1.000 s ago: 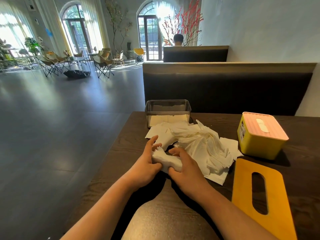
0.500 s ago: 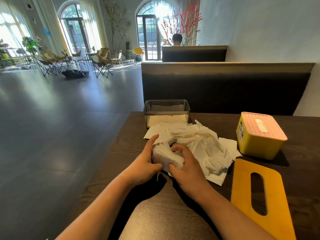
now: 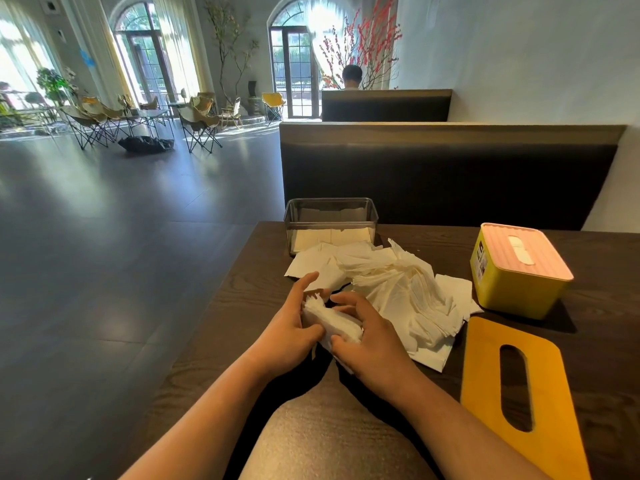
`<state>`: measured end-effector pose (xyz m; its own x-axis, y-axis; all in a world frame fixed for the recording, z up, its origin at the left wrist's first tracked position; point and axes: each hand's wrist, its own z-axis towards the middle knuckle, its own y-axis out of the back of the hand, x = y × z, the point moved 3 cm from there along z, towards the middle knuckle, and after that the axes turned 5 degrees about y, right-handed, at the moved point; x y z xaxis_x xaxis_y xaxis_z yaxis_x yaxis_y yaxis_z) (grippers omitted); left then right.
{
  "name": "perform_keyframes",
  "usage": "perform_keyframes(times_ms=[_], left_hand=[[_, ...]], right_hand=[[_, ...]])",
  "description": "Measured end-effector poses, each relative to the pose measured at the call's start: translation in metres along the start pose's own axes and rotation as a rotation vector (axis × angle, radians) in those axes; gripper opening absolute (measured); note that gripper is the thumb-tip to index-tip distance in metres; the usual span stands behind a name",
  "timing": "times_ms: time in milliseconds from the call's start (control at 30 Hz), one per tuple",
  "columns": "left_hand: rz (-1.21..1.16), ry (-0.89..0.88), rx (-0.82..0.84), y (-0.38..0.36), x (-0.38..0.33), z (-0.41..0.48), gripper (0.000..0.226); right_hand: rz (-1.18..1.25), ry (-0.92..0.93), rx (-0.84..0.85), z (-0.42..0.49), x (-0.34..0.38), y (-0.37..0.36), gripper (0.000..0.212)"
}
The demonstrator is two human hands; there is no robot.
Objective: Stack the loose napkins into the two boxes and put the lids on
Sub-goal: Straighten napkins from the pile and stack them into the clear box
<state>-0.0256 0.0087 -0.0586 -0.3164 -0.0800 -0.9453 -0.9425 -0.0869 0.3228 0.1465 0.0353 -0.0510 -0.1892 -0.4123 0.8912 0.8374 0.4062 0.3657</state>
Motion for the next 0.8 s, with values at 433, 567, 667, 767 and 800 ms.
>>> perform_keyframes(times_ms=[433,567,667,767,800], left_hand=[[-0.338,0.039,0.024,0.018,0.004,0.003,0.065],[-0.317,0.024,0.029,0.019,-0.009,-0.002,0.076],[-0.287,-0.014,0.039,0.008,-0.022,-0.008,0.074],[-0.136,-0.026,0.061,0.007,-0.027,-0.011,0.077],[-0.068,-0.013,0.082,0.011,-0.027,-0.012,0.079]], right_hand=[[0.282,-0.095,-0.104,0.008,-0.005,0.003,0.041],[0.345,-0.186,-0.009,0.007,-0.005,0.003,0.031],[0.347,-0.199,0.016,0.006,-0.002,0.002,0.026],[0.444,-0.233,-0.042,0.007,-0.002,0.005,0.024],[0.473,-0.236,-0.073,0.007,-0.004,0.006,0.026]])
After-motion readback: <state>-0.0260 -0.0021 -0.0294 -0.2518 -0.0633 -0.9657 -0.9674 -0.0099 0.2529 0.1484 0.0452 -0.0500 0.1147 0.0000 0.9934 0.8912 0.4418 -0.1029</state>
